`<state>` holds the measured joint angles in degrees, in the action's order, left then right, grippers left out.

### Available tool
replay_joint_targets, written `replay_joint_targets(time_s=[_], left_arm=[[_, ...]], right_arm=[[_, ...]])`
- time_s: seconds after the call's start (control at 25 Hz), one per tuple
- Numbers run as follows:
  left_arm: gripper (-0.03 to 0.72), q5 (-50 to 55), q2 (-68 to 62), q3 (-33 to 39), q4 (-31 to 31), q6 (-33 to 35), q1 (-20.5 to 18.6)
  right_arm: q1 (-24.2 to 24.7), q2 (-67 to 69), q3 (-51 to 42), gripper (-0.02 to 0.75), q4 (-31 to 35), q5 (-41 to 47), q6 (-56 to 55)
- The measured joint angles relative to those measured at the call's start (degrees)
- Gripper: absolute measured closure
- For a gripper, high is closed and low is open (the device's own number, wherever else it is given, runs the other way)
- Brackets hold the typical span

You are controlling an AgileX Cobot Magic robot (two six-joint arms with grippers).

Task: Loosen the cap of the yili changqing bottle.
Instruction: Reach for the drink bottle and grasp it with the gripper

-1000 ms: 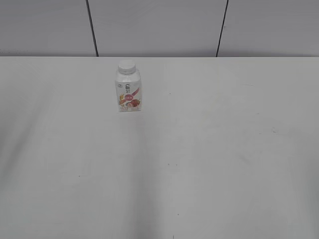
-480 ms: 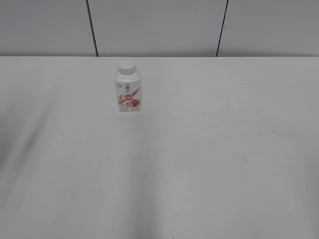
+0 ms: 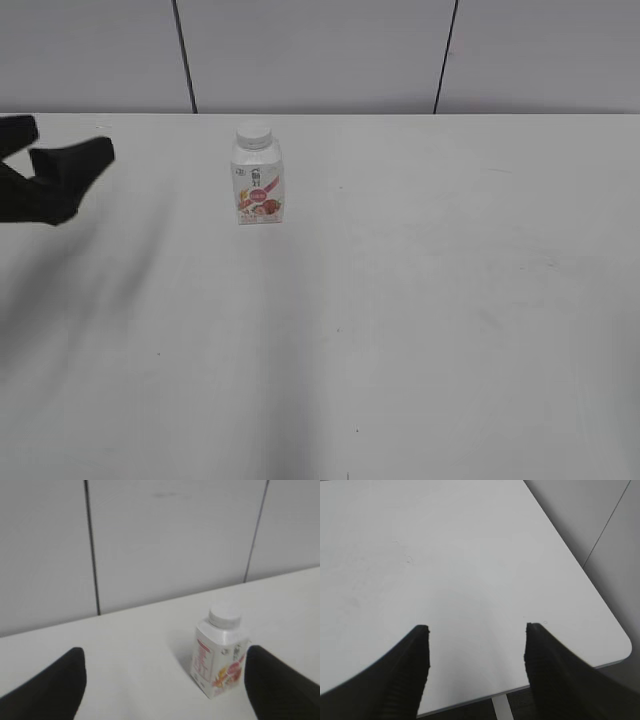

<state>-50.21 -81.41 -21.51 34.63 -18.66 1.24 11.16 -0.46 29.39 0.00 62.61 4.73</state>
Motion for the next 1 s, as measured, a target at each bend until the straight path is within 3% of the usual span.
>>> replay_joint_targets(time_s=[0.44,0.72,1.0], left_arm=[[0.078,-5.8,-19.4,-11.6,16.6,-1.6,-0.1],[0.081,-7.6,-32.1,-27.4,35.9,-11.4,-0.7],[0.094,-7.9,-42.8,-42.3,45.3,-18.0,-0.7]], right_arm=[[0.0,0.0,0.0,0.258,0.7,-0.1,0.0],[0.0,0.0,0.0,0.258,0.7,-0.1,0.0],[0.0,0.0,0.0,0.258,0.7,-0.1,0.0]])
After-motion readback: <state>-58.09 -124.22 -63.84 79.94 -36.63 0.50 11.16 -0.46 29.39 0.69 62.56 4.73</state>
